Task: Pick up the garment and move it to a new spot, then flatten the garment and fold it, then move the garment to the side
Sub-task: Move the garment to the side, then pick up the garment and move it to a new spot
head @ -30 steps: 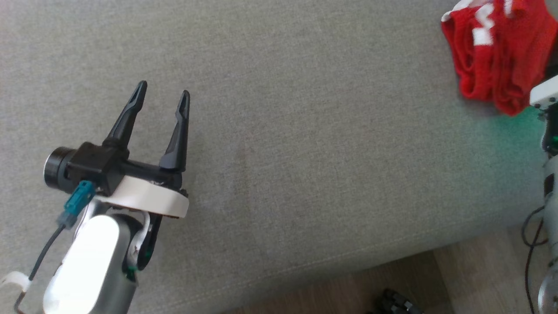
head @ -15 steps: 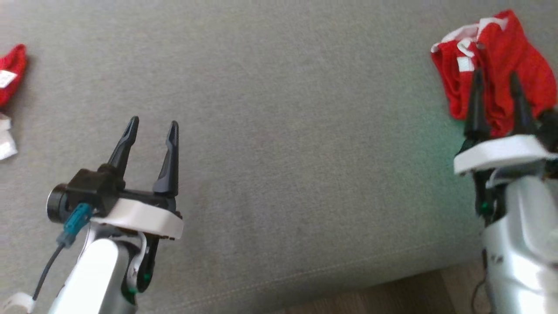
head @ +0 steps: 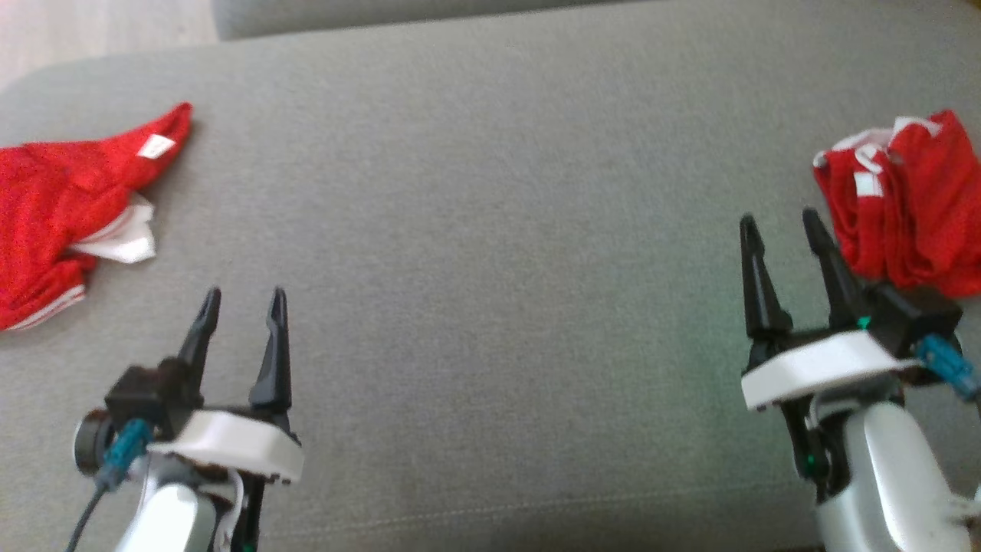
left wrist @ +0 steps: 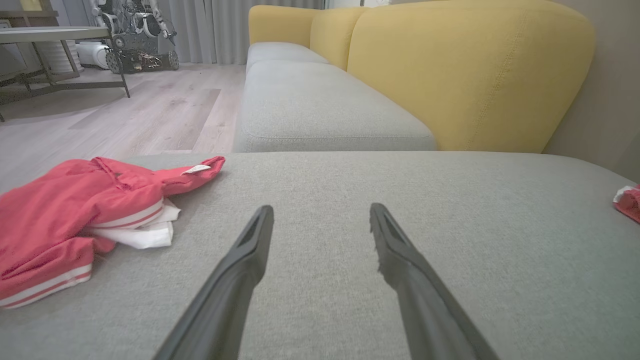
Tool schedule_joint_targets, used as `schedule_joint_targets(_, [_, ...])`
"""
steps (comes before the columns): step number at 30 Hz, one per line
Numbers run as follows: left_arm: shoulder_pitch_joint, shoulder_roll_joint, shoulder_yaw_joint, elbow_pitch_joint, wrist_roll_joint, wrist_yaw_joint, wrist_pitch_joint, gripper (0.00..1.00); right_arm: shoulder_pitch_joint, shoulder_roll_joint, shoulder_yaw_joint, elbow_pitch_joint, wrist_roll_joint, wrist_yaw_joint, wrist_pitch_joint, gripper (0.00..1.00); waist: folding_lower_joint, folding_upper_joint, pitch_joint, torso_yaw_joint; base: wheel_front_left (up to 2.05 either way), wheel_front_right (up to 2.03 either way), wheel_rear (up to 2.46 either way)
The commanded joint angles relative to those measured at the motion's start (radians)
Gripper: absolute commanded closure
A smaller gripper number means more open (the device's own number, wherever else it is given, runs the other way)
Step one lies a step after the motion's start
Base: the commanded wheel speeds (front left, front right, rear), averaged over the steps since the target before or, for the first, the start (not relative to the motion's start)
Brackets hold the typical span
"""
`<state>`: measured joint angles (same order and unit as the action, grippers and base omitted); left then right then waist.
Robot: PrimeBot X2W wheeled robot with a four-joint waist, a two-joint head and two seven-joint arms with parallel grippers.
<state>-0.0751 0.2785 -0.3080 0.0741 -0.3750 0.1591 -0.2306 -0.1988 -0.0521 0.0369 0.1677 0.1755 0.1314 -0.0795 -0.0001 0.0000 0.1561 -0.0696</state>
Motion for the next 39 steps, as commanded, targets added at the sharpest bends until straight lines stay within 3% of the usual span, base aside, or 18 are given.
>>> schedule_joint_targets(1, [-0.014,0.021,0.042,-0.027,-0.004,0.008,-0.011,0.0,0.005,0.002,0.023,-0.048,-0.002,-0.001,0.005,0.0,0.0001,0.0,-0.044,0.035,0.0,0.0,0.0])
schedule_joint_targets(16, [0.093,0.025,0.009,-0.027,-0.009,0.021,-0.001,0.0,0.191,0.002,0.009,-0.146,-0.005,-0.001,0.075,0.0,0.0001,0.0,-0.16,0.056,0.0,0.0,0.0])
schedule_joint_targets(39, [0.088,0.031,-0.006,-0.034,-0.008,0.041,0.006,0.0,0.212,0.002,0.002,-0.187,-0.013,-0.001,0.097,0.0,0.0001,0.0,-0.172,0.06,0.0,0.0,0.0])
